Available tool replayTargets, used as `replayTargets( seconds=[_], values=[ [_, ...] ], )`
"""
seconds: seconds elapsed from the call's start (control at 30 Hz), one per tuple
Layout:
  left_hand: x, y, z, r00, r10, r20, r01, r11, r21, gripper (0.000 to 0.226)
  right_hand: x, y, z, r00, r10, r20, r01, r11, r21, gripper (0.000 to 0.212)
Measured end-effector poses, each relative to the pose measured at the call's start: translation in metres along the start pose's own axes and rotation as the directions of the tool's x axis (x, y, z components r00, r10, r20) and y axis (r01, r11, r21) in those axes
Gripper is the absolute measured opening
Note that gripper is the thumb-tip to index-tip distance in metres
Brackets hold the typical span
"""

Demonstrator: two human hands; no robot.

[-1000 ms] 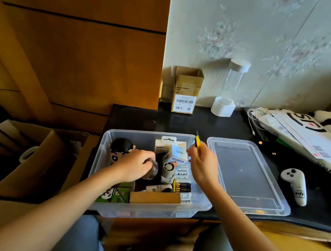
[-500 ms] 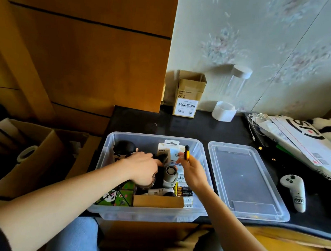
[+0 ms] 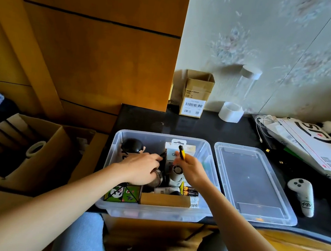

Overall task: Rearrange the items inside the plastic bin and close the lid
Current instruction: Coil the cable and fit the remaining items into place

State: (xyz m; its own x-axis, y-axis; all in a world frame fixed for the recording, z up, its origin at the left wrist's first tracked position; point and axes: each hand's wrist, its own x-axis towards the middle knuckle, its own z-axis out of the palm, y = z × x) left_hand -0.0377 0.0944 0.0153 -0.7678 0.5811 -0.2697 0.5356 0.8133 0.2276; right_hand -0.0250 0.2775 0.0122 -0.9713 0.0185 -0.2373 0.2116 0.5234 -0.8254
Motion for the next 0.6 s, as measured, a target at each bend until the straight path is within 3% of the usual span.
replayTargets(
  seconds=[0.1,0.23,0.33,0.4,0.5,0.6],
  values=[
    [0.001,0.005,-0.001,0.981,0.047,-0.19,-0.059,0.996,-0.06,0.024,0.001,0.0,-0.001,1.0,0.004,0.024,-0.004,1.0,0.021,0.029],
    [0.01,0.011,-0.001,0.995,0.085,-0.046,-0.085,0.996,0.006,0.028,0.0,0.001,-0.008,0.998,-0.015,0.053,0.009,0.995,0.102,0.027],
    [0.012,0.011,-0.001,0.999,0.037,0.001,-0.036,0.997,-0.063,0.023,-0.003,0.001,-0.018,0.985,-0.018,-0.17,-0.001,0.994,-0.112,0.032],
    [0.013,0.01,-0.002,0.999,0.028,0.015,-0.027,0.997,-0.067,0.019,-0.003,0.0,-0.026,0.97,-0.06,-0.236,-0.016,0.952,-0.307,0.034],
    [0.015,0.01,-0.001,1.0,0.011,0.011,-0.01,0.995,-0.102,0.024,0.002,-0.002,-0.039,0.985,-0.041,-0.169,-0.062,0.827,-0.559,0.03],
    [0.017,0.009,0.003,0.999,0.017,-0.031,-0.021,0.988,-0.152,0.025,0.008,0.0,-0.041,0.997,0.051,-0.058,-0.077,0.71,-0.7,0.027]
  ],
)
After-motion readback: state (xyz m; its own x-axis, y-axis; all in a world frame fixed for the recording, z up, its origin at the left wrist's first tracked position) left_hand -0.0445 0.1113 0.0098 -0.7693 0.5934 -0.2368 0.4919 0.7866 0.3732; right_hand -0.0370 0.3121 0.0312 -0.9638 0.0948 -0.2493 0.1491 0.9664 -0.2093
